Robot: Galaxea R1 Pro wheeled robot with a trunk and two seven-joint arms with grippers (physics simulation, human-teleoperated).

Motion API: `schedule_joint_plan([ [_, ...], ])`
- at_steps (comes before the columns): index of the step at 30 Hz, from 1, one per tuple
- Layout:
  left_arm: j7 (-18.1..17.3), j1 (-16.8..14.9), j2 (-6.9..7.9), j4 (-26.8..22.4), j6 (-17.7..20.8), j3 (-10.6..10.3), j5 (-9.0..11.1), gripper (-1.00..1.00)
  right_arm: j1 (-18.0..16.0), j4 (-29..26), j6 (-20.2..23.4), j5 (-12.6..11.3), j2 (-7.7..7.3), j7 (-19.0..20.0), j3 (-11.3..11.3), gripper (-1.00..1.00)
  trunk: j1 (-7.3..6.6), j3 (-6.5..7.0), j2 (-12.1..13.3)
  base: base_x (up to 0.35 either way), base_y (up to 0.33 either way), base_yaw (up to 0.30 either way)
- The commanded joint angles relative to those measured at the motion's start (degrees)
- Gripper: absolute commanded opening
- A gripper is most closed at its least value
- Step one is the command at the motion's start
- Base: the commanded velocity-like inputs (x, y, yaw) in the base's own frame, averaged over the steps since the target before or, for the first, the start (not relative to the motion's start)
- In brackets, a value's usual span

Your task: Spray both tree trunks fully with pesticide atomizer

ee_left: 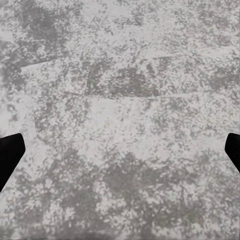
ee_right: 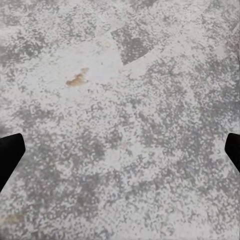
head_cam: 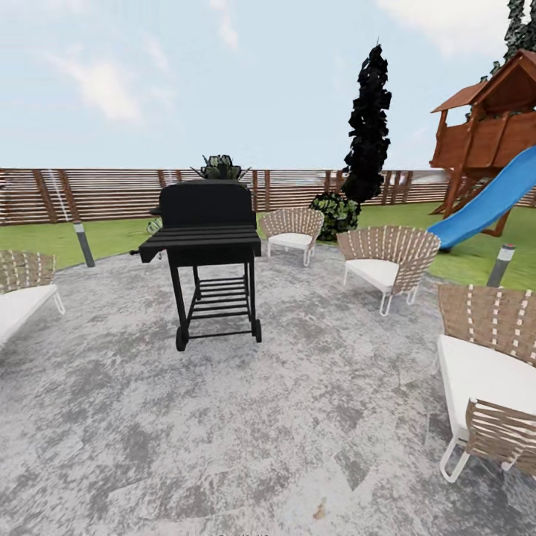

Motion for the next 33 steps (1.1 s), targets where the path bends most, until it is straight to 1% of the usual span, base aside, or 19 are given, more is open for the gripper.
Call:
schedule_joint_plan([
  [1,0.03,0.01,0.05,0.00,0.00,0.03,0.04,1.00,0.00,0.05,0.00,0.00,0.00,0.00,0.02,1.00,0.23,-0.22,-0.42,0.000,0.000,0.280],
  [7,0.08,0.02,0.15,0.00,0.00,0.04,0.05,1.00,0.00,0.09,0.01,0.02,0.00,0.00,0.37,1.00,1.54,-1.48,-2.82,0.000,0.000,0.280],
  [10,0.08,0.01,0.19,0.00,0.00,0.75,0.13,1.00,0.00,0.15,0.08,0.10,0.08,0.00,0.41,1.00,2.20,-2.14,-4.03,0.000,0.000,0.277],
  [11,0.08,0.02,0.20,0.00,0.00,1.53,0.14,1.00,0.00,0.19,0.08,0.14,0.09,0.03,0.44,1.00,2.42,-2.36,-4.43,0.000,0.000,0.265],
  [14,0.07,0.02,0.20,0.00,0.00,2.56,0.13,1.00,0.00,0.23,0.09,0.17,0.09,0.05,0.47,1.00,3.08,-3.06,-5.63,0.000,0.000,0.249],
  [33,0.00,0.02,0.08,0.01,0.00,2.85,0.14,1.00,0.00,0.24,0.09,0.18,0.09,0.08,0.48,1.00,7.26,-7.72,-13.25,0.000,0.000,0.210],
])
